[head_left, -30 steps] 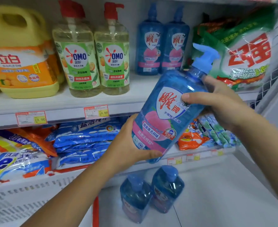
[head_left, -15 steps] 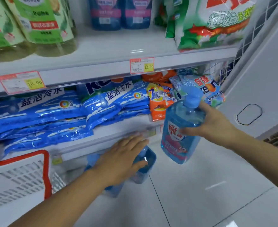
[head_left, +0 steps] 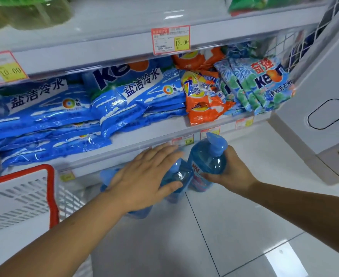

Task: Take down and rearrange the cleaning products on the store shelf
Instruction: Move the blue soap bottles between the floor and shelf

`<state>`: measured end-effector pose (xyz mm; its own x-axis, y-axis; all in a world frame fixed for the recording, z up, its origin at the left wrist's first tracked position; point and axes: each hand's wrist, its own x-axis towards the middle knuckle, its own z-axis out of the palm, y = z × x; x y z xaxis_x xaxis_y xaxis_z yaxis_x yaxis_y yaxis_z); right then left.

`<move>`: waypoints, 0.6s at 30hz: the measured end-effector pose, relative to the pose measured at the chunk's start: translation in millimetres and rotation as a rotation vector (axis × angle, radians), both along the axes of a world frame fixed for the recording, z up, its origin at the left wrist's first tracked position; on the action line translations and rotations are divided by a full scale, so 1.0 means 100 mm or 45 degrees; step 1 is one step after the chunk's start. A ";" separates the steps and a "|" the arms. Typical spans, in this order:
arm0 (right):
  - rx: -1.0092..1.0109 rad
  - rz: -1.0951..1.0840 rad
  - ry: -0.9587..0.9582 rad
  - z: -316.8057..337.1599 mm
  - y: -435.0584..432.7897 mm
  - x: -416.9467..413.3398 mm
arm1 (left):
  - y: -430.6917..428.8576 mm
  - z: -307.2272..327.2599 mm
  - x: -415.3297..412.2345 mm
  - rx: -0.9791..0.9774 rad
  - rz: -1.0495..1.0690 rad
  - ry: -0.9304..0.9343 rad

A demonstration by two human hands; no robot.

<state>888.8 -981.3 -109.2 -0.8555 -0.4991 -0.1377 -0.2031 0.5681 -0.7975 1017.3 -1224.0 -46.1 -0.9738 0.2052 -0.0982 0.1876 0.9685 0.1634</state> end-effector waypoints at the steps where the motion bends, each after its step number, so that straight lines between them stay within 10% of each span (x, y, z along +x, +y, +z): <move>1: 0.030 0.017 -0.002 -0.03 0.01 -0.01 | 0.00 0.01 0.01 0.004 0.002 -0.005; 9: -0.035 -0.056 -0.085 0.89 0.00 -0.21 | 0.00 0.30 -0.04 0.204 -0.011 -0.131; 13: -0.535 -0.295 0.441 1.78 -0.31 -0.32 | -0.22 0.83 -0.41 0.150 -0.047 0.451; 18: -0.573 -0.102 0.717 2.62 -0.93 -0.72 | -0.73 1.77 -1.02 0.091 0.198 0.950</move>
